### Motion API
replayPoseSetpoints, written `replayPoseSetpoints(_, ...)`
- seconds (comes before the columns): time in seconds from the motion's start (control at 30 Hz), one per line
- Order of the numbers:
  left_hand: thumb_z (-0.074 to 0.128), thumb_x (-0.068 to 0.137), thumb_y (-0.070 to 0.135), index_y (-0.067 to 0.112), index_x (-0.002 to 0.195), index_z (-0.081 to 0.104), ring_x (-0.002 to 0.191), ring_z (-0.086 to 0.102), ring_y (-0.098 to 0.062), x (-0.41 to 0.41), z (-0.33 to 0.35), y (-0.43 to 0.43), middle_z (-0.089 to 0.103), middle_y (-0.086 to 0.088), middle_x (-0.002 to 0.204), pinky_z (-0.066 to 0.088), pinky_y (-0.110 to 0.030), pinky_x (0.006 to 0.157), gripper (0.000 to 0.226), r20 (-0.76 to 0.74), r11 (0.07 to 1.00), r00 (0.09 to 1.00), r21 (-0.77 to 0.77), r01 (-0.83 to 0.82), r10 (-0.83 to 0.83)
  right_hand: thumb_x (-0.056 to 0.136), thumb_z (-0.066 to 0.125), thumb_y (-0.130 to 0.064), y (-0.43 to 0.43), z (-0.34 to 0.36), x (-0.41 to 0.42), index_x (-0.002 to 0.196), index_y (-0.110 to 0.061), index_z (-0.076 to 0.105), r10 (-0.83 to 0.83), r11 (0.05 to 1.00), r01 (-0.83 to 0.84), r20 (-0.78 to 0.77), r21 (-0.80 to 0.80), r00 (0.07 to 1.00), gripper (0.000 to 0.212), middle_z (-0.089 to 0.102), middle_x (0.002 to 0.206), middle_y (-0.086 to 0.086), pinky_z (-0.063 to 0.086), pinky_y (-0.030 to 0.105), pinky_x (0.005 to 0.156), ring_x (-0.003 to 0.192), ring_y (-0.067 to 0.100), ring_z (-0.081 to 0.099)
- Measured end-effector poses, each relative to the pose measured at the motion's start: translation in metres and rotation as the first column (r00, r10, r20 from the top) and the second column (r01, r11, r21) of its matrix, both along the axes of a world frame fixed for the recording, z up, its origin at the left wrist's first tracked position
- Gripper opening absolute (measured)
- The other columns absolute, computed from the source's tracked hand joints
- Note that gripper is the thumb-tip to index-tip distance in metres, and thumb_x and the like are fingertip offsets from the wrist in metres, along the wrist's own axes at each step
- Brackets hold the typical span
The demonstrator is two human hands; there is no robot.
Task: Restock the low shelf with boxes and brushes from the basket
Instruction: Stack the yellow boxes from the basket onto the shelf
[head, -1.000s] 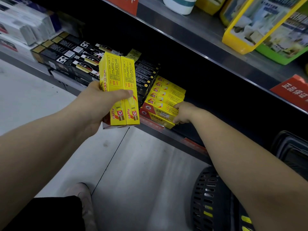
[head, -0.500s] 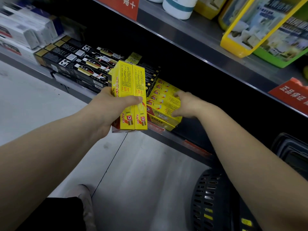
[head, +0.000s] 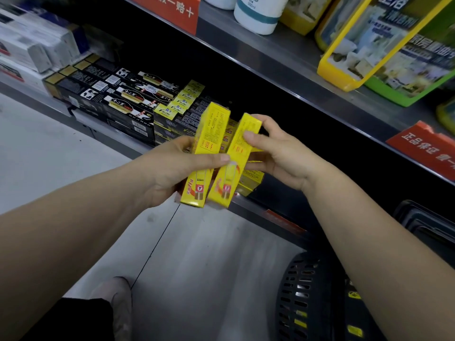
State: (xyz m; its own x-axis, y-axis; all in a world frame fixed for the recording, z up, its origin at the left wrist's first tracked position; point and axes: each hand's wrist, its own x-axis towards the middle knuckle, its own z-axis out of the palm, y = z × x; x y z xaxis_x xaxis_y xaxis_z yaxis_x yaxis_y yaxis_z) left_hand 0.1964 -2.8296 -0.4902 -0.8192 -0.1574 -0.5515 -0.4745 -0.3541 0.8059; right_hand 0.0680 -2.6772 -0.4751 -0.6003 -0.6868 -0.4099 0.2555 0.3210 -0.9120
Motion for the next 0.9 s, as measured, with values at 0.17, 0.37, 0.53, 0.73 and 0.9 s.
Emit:
replayPoseSetpoints(0.17, 0.080, 0.066, 0.030, 0.022, 0.130, 0.046, 0.079, 0.064, -0.012, -0.004, -0.008, -0.014, 0.065, 0.004, 0.097, 0.048, -0.025, 0.052, 0.073, -0.026, 0.927, 0.950, -0.215, -0.308, 0.310, 0.089, 0.063, -0.028, 0.017, -0.016, -0.040, 0.098, -0.016, 0.056, -0.583, 0.803, 0.573, 0.013, 0.161, 0.813, 0.017, 0.064, 0.086, 0.004, 0.054, 0.036, 0.087, 0.080, 0.019, 0.064)
replayPoseSetpoints(0.37, 0.082, 0.066, 0.029, 0.022, 0.130, 0.047, 0.086, 0.062, -0.015, -0.007, -0.015, -0.015, 0.065, 0.002, 0.102, 0.052, -0.037, 0.070, 0.074, -0.013, 0.923, 0.952, -0.242, -0.300, 0.306, 0.088, 0.063, -0.036, 0.013, -0.047, -0.063, 0.083, -0.016, 0.052, -0.637, 0.711, 0.605, -0.038, 0.359, 0.770, 0.023, 0.060, 0.081, 0.006, 0.052, 0.032, 0.076, 0.074, 0.020, 0.061)
replayPoseSetpoints(0.53, 0.081, 0.068, 0.021, 0.020, 0.133, 0.045, 0.080, 0.061, -0.012, -0.010, -0.018, -0.015, 0.063, 0.006, 0.094, 0.046, -0.028, 0.056, 0.075, -0.004, 0.931, 0.952, -0.208, -0.299, 0.305, 0.091, 0.059, -0.036, 0.006, -0.076, -0.061, 0.108, -0.014, 0.050, -0.485, 0.741, 0.467, -0.097, 0.482, 0.869, 0.029, 0.058, 0.095, 0.007, 0.050, 0.035, 0.086, 0.089, 0.023, 0.059)
replayPoseSetpoints(0.73, 0.081, 0.068, 0.021, 0.021, 0.133, 0.046, 0.078, 0.062, -0.012, -0.011, -0.020, -0.014, 0.065, 0.004, 0.095, 0.045, -0.026, 0.053, 0.074, 0.023, 0.943, 0.958, -0.182, -0.278, 0.286, 0.094, 0.052, -0.040, 0.013, -0.088, -0.058, 0.128, -0.010, 0.050, -0.256, 0.726, 0.315, -0.185, 0.611, 0.949, 0.045, 0.054, 0.131, 0.012, 0.043, 0.037, 0.090, 0.109, 0.026, 0.054)
replayPoseSetpoints(0.9, 0.081, 0.066, 0.019, 0.019, 0.132, 0.047, 0.072, 0.064, -0.011, -0.012, -0.020, -0.014, 0.067, 0.003, 0.093, 0.046, -0.026, 0.053, 0.075, 0.025, 0.951, 0.962, -0.156, -0.266, 0.273, 0.075, 0.068, -0.057, 0.010, -0.089, -0.058, 0.144, -0.025, 0.030, 0.115, 0.698, 0.098, -0.246, 0.709, 0.962, 0.085, 0.032, 0.151, 0.006, 0.035, 0.043, 0.103, 0.135, 0.027, 0.034)
